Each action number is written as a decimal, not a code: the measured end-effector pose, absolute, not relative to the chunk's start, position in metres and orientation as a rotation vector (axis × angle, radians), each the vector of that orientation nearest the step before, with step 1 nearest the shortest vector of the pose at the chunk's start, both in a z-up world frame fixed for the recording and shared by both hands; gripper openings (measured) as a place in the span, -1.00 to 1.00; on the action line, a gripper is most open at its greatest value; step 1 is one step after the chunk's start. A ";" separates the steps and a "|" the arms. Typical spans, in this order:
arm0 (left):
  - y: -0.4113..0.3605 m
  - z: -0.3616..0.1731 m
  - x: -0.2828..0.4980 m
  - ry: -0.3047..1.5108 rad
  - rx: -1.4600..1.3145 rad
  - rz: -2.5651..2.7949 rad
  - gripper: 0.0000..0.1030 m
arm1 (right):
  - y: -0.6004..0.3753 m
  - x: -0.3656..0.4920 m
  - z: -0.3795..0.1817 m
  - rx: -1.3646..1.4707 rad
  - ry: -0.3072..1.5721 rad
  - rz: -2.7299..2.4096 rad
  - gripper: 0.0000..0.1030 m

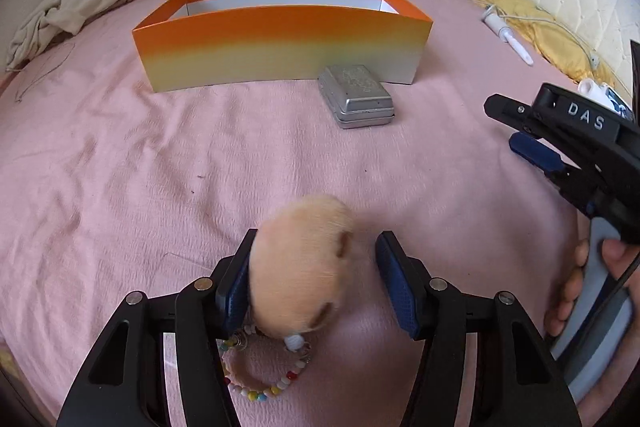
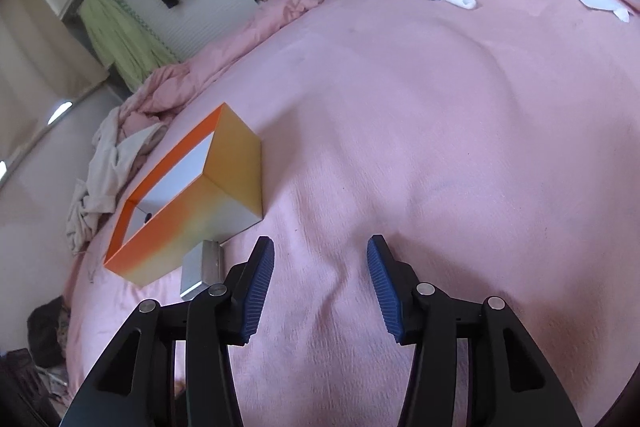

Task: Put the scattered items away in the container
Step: 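Grasp the plush bear keychain with the left gripper, then grasp the silver tin with the right gripper while the left holds the plush bear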

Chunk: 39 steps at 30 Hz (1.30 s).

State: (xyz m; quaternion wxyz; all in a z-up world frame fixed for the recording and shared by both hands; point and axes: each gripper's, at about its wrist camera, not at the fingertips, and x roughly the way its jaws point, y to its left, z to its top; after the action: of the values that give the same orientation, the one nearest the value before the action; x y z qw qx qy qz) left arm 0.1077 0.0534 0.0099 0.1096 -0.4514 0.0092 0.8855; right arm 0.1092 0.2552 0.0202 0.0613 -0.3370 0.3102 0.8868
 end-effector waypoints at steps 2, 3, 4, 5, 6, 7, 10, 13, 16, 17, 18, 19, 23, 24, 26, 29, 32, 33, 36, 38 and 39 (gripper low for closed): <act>0.044 0.013 0.108 -0.026 -1.328 2.637 -0.23 | 0.253 0.108 0.021 -1.032 0.907 2.691 -0.06; 0.040 0.016 0.104 -0.060 -1.349 2.627 -0.24 | 0.251 0.107 0.021 -1.040 0.894 2.694 -0.05; 0.036 0.021 0.101 -0.075 -1.359 2.630 -0.25 | 0.250 0.106 0.021 -1.047 0.883 2.696 -0.05; 0.034 0.026 0.099 -0.055 -1.346 2.657 -0.25 | 0.249 0.106 0.020 -1.049 0.878 2.699 -0.05; 0.030 0.032 0.098 -0.036 -1.331 2.683 -0.25 | 0.248 0.106 0.020 -1.048 0.876 2.700 -0.05; 0.025 0.036 0.096 -0.022 -1.311 2.710 -0.25 | 0.248 0.105 0.019 -1.048 0.874 2.700 -0.05; 0.007 0.038 0.086 -0.076 -1.306 2.750 -0.24 | 0.246 0.104 0.019 -1.054 0.855 2.705 -0.03; -0.008 0.013 0.075 -0.178 -1.395 2.715 -0.22 | 0.242 0.104 0.018 -1.070 0.827 2.725 -0.01; -0.005 0.000 0.079 -0.142 -1.320 2.746 -0.21 | 0.232 0.100 0.020 -1.100 0.768 2.756 0.00; -0.003 0.000 0.081 -0.117 -1.313 2.757 -0.21 | 0.227 0.098 0.021 -1.109 0.743 2.770 0.00; -0.001 0.000 0.080 -0.092 -1.321 2.759 -0.21 | 0.221 0.097 0.021 -1.118 0.708 2.786 0.00; 0.002 0.000 0.079 -0.067 -1.328 2.761 -0.21 | 0.214 0.094 0.022 -1.134 0.670 2.804 0.00; 0.000 0.000 0.080 -0.080 -1.316 2.765 -0.21 | 0.179 0.084 0.024 -1.187 0.487 2.884 0.00; 0.001 0.000 0.080 -0.076 -1.316 2.766 -0.21 | 0.171 0.081 0.023 -1.202 0.448 2.898 0.00; 0.002 0.000 0.079 -0.072 -1.311 2.771 -0.20 | 0.155 0.075 0.022 -1.238 0.381 2.917 0.00; 0.002 0.000 0.078 -0.072 -1.309 2.771 -0.20 | 0.135 0.064 0.017 -1.301 0.281 2.922 0.01; 0.003 0.001 0.077 -0.078 -1.312 2.767 -0.20 | 0.117 0.050 0.015 -1.345 0.169 2.924 0.03; 0.004 0.001 0.077 -0.078 -1.312 2.767 -0.20 | 0.112 0.045 0.015 -1.355 0.127 2.917 0.04; 0.005 0.000 0.077 -0.064 -1.316 2.769 -0.20 | 0.101 0.027 0.007 -1.416 0.022 2.854 0.04; 0.006 0.000 0.077 -0.057 -1.315 2.772 -0.19 | 0.098 0.023 0.002 -1.423 -0.010 2.829 0.03; 0.006 0.001 0.077 -0.060 -1.314 2.771 -0.19 | 0.098 0.024 0.002 -1.411 -0.009 2.827 -0.12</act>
State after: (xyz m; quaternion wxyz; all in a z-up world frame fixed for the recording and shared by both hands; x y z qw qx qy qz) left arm 0.0771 0.0058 0.0005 0.0372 -0.4280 -0.0197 0.9028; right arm 0.0241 0.0984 0.0019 -0.0092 -0.4465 -0.0029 0.8947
